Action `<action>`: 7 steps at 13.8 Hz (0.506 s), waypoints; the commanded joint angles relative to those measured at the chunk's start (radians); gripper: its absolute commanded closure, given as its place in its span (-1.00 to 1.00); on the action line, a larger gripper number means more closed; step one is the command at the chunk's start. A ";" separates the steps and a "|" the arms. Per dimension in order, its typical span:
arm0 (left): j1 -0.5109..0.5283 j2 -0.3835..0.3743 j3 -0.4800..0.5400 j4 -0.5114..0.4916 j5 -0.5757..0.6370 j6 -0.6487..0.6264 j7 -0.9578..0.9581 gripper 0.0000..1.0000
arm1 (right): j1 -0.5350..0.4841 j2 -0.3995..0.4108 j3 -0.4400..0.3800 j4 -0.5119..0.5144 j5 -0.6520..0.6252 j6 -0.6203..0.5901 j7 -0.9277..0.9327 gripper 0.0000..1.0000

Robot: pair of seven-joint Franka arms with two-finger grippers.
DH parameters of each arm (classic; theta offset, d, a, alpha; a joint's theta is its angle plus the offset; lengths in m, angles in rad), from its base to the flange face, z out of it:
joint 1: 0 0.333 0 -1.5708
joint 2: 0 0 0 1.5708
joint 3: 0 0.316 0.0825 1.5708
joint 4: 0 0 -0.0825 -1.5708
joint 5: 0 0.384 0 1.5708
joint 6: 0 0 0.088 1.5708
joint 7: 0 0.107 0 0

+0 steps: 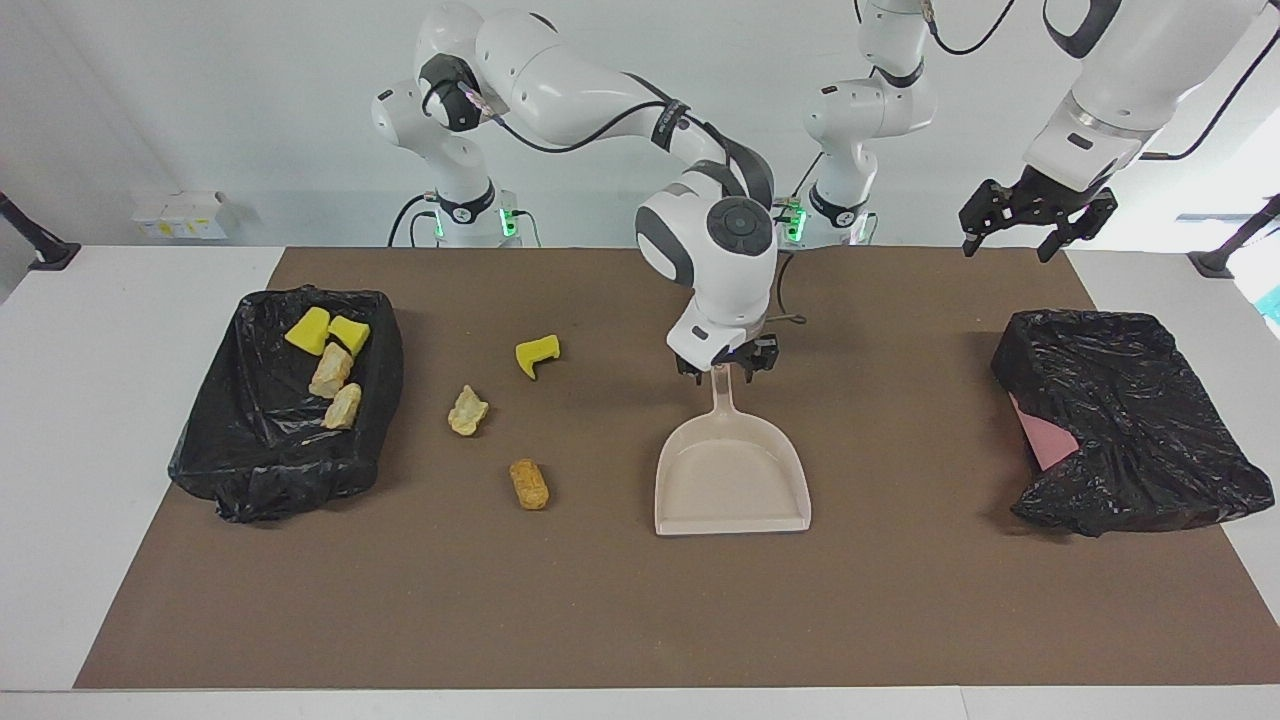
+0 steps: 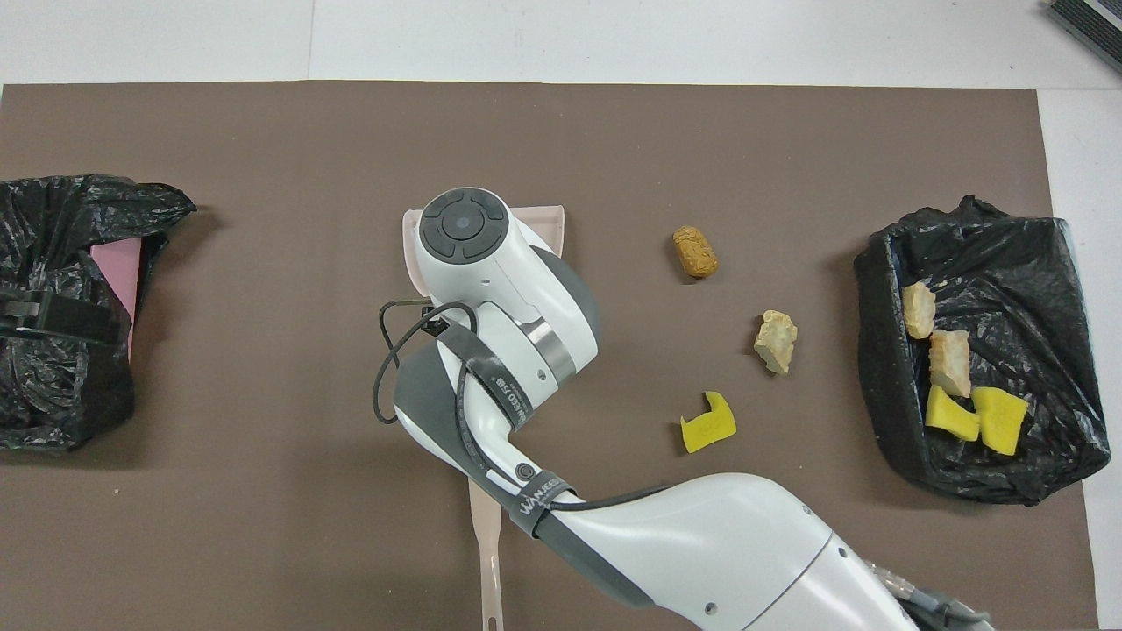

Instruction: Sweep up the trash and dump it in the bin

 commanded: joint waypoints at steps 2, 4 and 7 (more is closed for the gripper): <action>-0.054 0.043 0.002 -0.019 0.002 0.056 -0.006 -1.00 | 0.049 -0.272 -0.003 -0.361 0.033 0.025 0.029 -0.55; -0.081 0.071 0.001 -0.017 0.001 0.077 -0.006 -1.00 | 0.098 -0.387 -0.001 -0.510 0.080 0.035 0.027 -0.53; -0.126 0.095 -0.001 -0.020 -0.016 0.105 -0.022 -1.00 | 0.167 -0.507 -0.001 -0.720 0.135 0.121 0.047 -0.48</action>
